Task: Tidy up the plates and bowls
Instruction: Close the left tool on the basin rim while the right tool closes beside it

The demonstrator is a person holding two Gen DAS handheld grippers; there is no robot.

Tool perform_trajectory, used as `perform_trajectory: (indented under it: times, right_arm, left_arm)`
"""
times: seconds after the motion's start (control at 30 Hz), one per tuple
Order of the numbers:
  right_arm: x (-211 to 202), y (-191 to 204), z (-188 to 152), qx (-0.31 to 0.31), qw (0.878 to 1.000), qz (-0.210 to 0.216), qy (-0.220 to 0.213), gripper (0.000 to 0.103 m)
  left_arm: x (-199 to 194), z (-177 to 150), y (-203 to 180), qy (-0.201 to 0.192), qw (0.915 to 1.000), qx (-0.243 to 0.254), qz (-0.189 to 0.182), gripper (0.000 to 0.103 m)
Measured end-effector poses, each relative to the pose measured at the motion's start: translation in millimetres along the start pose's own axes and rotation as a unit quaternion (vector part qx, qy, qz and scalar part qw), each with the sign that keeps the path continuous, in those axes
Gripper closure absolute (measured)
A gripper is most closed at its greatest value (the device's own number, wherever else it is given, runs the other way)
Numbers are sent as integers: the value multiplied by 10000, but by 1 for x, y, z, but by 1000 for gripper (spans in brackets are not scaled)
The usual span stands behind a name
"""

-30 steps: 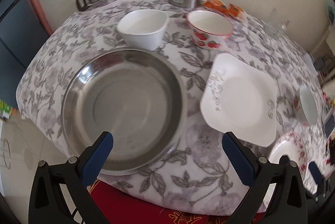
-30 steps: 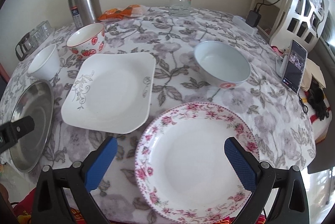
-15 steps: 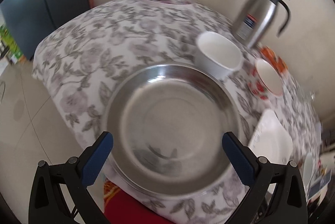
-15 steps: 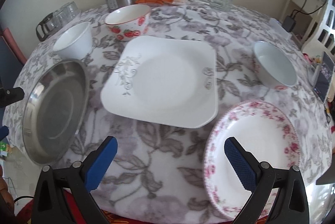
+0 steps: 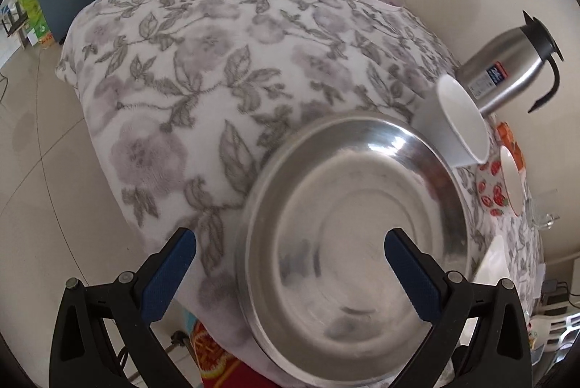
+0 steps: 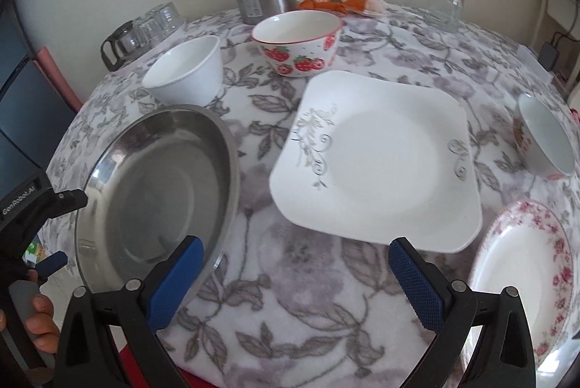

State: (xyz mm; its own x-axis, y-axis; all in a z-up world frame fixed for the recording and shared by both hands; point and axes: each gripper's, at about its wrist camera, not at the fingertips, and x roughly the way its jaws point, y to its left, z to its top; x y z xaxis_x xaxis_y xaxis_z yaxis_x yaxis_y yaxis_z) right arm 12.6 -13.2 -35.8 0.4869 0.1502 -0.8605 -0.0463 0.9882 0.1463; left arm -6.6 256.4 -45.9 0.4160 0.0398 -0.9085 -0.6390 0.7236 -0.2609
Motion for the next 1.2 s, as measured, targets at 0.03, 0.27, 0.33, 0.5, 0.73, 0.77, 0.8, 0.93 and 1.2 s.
perform_trajectory:
  times: [0.03, 0.27, 0.33, 0.5, 0.73, 0.77, 0.8, 0.93, 1.2]
  right_arm:
    - [3, 3, 1, -38, 10000, 49, 12, 0]
    - [17, 19, 7, -207, 9989, 417, 79, 6]
    - [20, 23, 8, -227, 9983, 523, 103, 12]
    - [22, 28, 15, -214, 9975, 681, 7, 22]
    - [28, 31, 23, -96, 9930, 1169, 126, 39]
    - [31, 33, 23, -131, 9925, 1206, 171, 44]
    - [32, 34, 23, -158, 9927, 1181, 193, 44]
    - [40, 32, 24, -100, 9920, 1229, 268, 48]
    - [57, 26, 27, 100, 9901, 1314, 474, 64]
  left_arm:
    - [1, 2, 2, -68, 10000, -4, 9, 0]
    - [17, 11, 14, -249, 9996, 157, 19, 0]
    - [22, 12, 16, -280, 9993, 220, -59, 0]
    - [26, 13, 14, -416, 9980, 428, -204, 0]
    - [31, 14, 5, -343, 9955, 754, -464, 0]
    - [31, 14, 4, -335, 9950, 810, -488, 0]
    - [31, 13, 2, -330, 9940, 886, -541, 0]
    - [34, 12, -1, -200, 9931, 1002, -580, 0]
    - [41, 12, 5, -60, 9945, 901, -526, 0]
